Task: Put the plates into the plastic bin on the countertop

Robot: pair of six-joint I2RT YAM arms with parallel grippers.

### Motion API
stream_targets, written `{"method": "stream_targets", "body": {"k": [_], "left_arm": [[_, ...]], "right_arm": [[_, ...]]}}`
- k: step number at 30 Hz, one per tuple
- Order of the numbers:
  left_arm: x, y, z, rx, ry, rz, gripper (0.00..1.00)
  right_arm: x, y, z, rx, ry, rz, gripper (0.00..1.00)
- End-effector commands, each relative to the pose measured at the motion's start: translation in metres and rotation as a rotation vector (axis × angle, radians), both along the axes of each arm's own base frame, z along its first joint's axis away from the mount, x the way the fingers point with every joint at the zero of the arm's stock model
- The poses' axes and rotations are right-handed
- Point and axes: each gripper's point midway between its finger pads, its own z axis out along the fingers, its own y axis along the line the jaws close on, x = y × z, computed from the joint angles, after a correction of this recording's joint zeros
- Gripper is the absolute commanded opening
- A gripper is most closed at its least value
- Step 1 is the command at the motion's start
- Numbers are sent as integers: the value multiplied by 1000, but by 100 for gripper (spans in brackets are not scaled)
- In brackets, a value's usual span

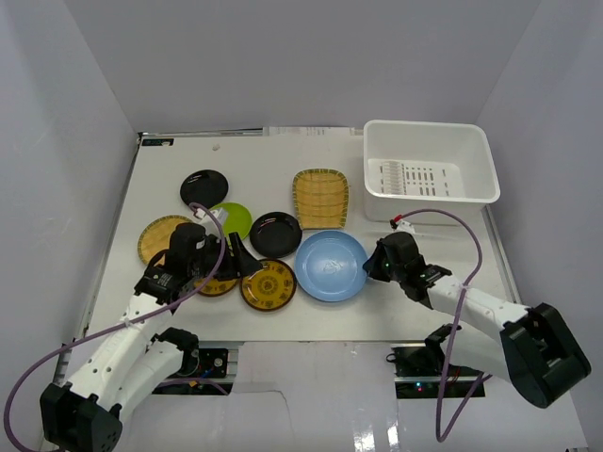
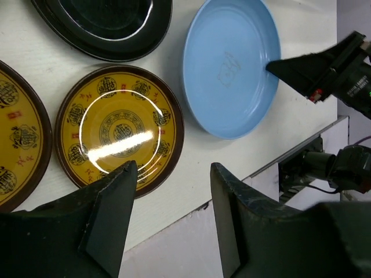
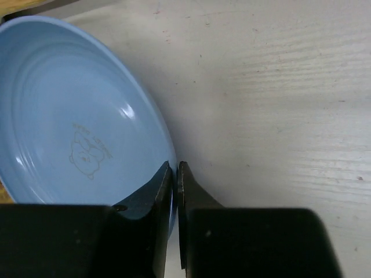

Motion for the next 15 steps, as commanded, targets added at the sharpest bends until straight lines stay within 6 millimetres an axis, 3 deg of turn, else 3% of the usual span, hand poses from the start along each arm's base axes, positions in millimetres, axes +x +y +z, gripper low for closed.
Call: {"method": "stream_targets", "body": {"k": [1,2,3,5,6,7,8,9,10,13,14,15], "left_arm": [[12,10,19,40,-76,57,63],[15,12,23,52,-95,61,61],[21,15,31,68,-126,77,59],[27,17,38,95,-171,66,59],[29,16,40,95,-187,53,59],[30,9,47,69,-219,19,59],[29,6,47,60,-234,-4,59],[26,2,42,47,-231,-27,59],[28,-2,45,25,-258,-41,59],[17,-10,37,-8,-237,-107,59],[15,-11,36,-8,-232,-119,59],[14,-10,35,-7,-229,-114,59]], "right_arm": [[3,-8,28,3,-100,-11,8],[-6,-11,27,-12,-75,13,8],[-5,-7,51,23,-127,34,8],[-10,0,74,49,-162,99,8],[-12,6,94,85,-201,130,8],[-4,10,128,110,-266,133,8],[0,6,145,84,-301,130,8],[8,4,163,65,-341,119,8],[22,1,209,67,-439,86,8],[71,-40,244,-105,-528,-96,8],[91,-40,261,-95,-532,-94,8],[112,-71,267,-104,-527,-183,8]]}}
